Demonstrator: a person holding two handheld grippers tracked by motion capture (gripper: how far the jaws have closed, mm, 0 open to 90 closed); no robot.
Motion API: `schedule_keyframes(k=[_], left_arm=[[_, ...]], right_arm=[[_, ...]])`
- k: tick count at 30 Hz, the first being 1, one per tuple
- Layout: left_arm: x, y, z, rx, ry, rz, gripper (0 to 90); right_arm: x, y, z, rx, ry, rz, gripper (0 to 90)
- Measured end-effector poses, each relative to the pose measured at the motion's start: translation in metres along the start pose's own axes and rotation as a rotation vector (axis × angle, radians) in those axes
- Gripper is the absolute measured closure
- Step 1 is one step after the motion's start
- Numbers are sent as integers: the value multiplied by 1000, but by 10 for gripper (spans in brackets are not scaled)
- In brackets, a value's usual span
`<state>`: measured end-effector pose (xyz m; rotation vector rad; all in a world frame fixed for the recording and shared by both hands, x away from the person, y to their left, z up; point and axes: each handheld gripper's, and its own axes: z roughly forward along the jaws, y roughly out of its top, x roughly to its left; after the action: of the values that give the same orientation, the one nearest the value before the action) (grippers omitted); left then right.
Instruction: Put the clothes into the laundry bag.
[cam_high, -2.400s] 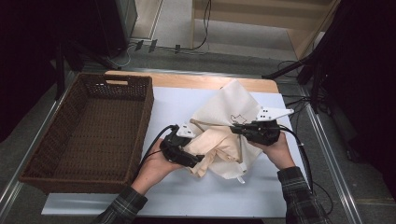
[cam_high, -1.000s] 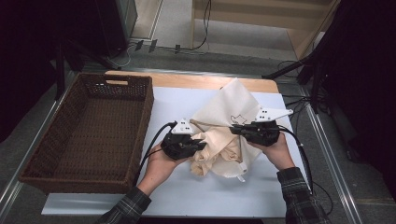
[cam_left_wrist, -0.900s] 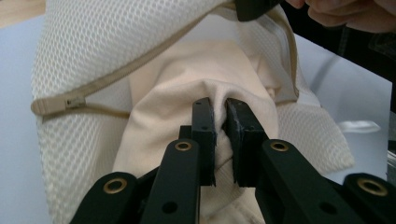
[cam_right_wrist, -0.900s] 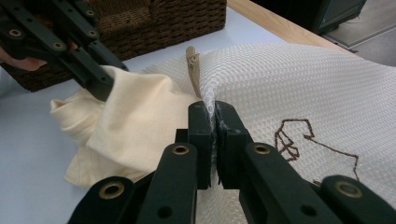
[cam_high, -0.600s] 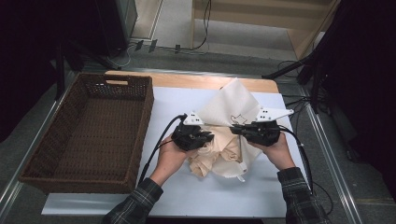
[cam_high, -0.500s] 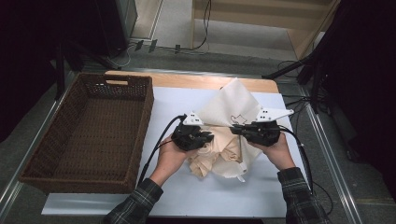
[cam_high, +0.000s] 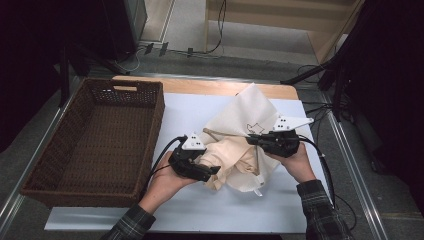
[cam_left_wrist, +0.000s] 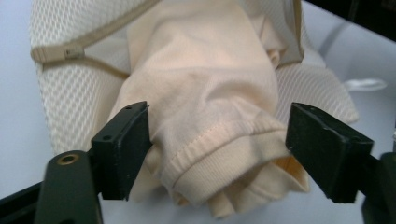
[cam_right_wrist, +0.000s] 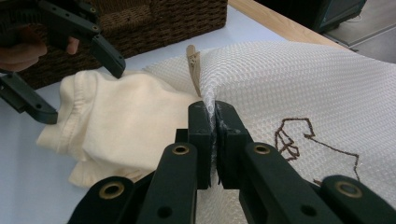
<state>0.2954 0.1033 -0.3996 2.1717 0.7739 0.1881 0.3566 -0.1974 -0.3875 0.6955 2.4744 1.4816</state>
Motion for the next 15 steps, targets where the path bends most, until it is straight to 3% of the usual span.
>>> schedule_keyframes(k=[4,8,11,15], left_arm=[[-1,-10,7,44,7,7,150],[-2,-14,20,88,30,35,165],[-2,-15,24,96,43,54,307],[-1,-14,22,88,38,64,594]], right_arm=[[0,-1,1,4,-3,3,870],[0,-1,2,7,1,3,870],[0,-1,3,10,2,0,870],[1,-1,3,11,2,1,870]])
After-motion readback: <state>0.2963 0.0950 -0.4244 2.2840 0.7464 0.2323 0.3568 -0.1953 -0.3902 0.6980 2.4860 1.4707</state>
